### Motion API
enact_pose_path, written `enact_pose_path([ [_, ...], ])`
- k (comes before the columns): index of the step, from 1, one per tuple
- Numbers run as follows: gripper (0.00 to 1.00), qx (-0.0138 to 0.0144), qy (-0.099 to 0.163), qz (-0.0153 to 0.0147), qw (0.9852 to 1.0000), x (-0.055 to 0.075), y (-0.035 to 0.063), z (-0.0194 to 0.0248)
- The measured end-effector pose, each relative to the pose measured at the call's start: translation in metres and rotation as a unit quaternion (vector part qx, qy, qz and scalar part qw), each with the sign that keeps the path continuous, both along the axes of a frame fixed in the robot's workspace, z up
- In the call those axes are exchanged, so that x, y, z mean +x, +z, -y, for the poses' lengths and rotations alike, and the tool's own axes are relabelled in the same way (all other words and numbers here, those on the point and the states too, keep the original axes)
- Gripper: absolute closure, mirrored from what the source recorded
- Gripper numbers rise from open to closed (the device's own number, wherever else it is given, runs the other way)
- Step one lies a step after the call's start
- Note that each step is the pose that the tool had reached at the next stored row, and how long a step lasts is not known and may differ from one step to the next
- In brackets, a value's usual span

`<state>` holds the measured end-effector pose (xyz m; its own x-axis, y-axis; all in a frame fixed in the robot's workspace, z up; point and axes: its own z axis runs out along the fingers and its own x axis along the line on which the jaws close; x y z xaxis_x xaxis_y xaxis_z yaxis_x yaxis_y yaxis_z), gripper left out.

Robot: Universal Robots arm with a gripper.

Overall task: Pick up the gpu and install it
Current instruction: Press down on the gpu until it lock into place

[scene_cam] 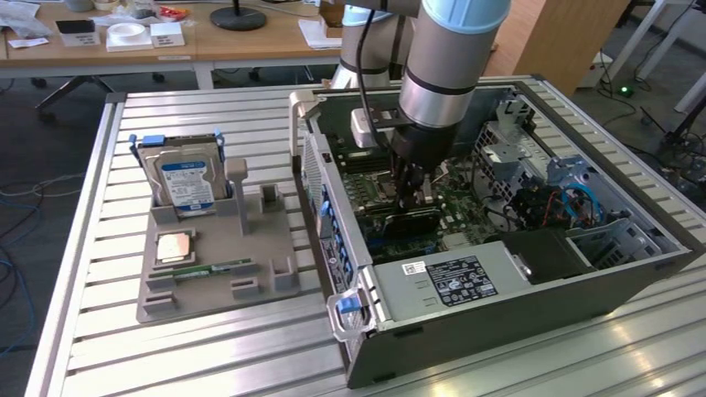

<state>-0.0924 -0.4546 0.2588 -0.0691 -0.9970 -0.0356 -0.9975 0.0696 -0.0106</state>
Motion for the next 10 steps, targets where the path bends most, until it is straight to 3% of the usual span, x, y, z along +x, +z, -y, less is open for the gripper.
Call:
enact_pose_path([
  [3,0.89,0.0001,0.0,0.0001,1.0,0.0,-0.0002,-0.0001],
  [6,0.89,-0.0022,0.0,-0.0011,1.0,-0.0001,-0.0007,-0.0005],
  [10,0.89,-0.0013,0.0,-0.0007,1.0,-0.0003,-0.0017,-0.0003],
])
